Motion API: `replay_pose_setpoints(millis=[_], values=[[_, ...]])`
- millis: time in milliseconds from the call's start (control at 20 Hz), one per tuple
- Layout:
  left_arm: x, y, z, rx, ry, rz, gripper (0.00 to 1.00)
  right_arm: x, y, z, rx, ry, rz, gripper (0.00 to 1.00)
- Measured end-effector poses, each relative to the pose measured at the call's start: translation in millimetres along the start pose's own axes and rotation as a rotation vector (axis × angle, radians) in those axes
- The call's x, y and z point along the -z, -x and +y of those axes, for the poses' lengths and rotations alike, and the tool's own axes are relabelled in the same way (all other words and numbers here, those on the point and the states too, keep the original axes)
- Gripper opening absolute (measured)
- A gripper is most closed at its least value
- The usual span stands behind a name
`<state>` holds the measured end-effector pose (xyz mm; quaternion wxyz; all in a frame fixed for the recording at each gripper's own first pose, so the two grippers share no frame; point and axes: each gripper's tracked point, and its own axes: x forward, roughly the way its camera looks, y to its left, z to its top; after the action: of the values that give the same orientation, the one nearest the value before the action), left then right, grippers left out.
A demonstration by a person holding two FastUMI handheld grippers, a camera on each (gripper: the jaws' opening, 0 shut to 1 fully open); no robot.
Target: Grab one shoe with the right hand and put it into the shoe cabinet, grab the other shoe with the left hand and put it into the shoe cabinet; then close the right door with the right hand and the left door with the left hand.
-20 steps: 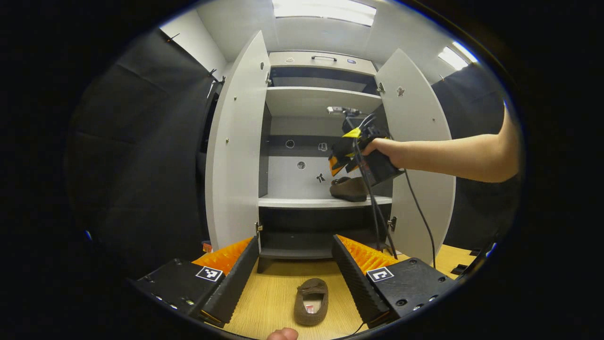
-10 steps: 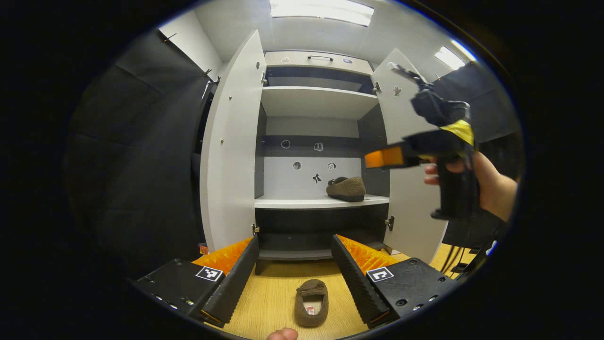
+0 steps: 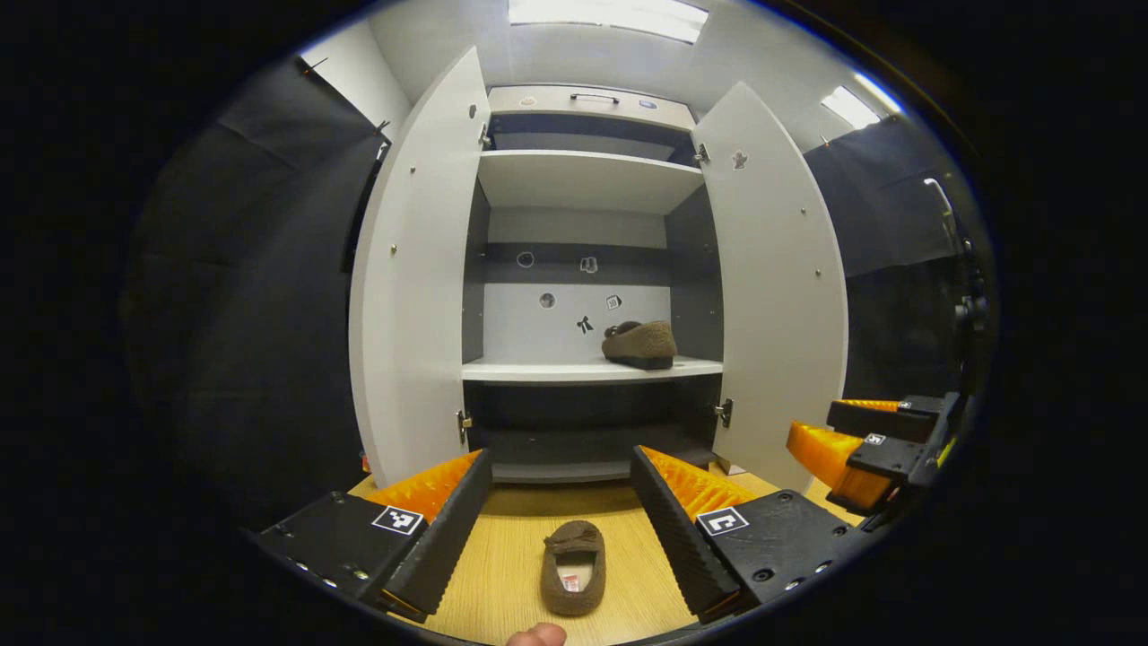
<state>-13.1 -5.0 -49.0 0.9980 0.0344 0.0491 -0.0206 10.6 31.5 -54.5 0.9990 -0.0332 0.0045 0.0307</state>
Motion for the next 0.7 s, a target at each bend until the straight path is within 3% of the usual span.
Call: replay_pose_setpoints(millis=[150, 200, 350, 500, 550, 700], values=[[9.5, -1.4, -4.9, 0.013, 0.006, 0.052, 0.95, 3.5, 10.0, -8.9, 0.015, 0.023, 0.018, 0.77], [15.3, -3.4, -3.4, 0.009, -0.006, 0.091, 0.95, 1.7, 13.4, -11.0, 0.015, 0.031, 0.017, 0.81], [52.5, -17.1, 2.5, 0.023, -0.035, 0.268, 0.95, -7.1, 19.8, -8.8, 0.002, 0.029, 0.012, 0.77], [112.8, -27.7, -3.7, 0.095, 0.041, 0.498, 0.95, -13.2, 23.3, -5.4, -0.015, 0.031, 0.000, 0.81], [131.5, -28.3, -4.8, 0.103, 0.068, 0.564, 0.95, -14.5, 24.0, -5.8, -0.015, 0.039, -0.005, 0.77], [170.4, -30.1, -8.5, 0.109, 0.117, 0.679, 0.96, -13.5, 23.3, -8.9, -0.010, 0.052, 0.004, 0.81]])
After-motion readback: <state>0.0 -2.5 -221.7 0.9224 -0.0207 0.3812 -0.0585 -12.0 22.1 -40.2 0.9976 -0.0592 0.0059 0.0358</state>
